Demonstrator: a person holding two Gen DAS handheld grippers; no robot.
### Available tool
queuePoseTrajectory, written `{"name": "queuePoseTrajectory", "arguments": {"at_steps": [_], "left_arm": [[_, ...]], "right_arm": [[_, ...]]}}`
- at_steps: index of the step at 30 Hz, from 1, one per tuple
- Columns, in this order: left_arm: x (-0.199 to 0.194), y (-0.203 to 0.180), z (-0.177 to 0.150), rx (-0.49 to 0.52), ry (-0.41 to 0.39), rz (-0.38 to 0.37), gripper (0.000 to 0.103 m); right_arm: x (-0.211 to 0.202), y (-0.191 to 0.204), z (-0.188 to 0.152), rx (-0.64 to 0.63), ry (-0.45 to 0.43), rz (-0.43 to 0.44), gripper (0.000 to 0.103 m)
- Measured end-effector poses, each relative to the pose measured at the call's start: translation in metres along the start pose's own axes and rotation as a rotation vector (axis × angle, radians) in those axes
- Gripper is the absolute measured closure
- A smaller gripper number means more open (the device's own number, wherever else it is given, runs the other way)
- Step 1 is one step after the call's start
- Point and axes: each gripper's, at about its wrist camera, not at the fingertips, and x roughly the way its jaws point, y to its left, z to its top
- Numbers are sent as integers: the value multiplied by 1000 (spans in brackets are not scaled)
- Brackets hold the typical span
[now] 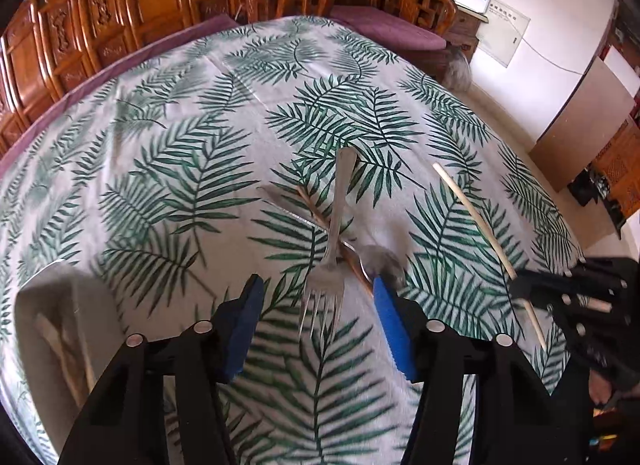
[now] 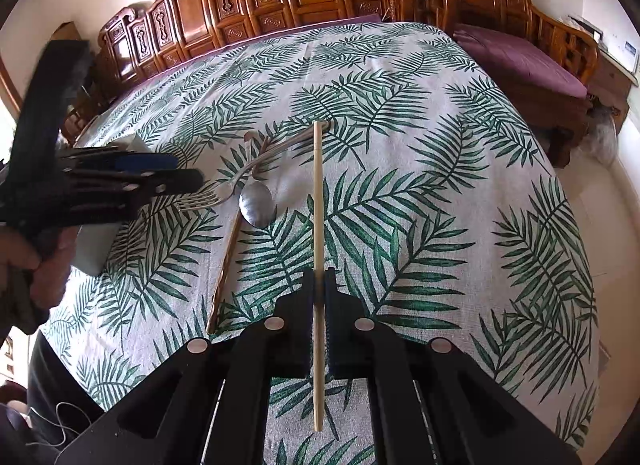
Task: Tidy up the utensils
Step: 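Grasp another wooden chopstick with the right tool while the left tool grasps a metal fork, then carry the chopstick and metal fork over the grey tray with both tools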
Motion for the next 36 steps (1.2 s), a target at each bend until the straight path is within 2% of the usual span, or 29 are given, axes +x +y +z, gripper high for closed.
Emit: {"name": "queuePoseTrajectory", "arguments": {"at_steps": [8,12,17,26,29,36], "left_arm": [[35,-2,12,43,70,18,65],[43,-3,17,58,83,21,69],[50,-10,22,89,97,30,81],[53,-12,26,93,99,43,81],[53,-15,26,96,99,35,94],[47,-16,21,60,72,38,95]], "right_arm": [[2,5,-2,-14,9,-1,97],[2,1,-2,-5,10,-7,97],[1,-5,0,8,3,-13,97],[2,-3,-1,-1,6,-20,97],[2,-4,-1,-2,7,-23,97],[2,-5,-1,-4,6,-27,97]]}}
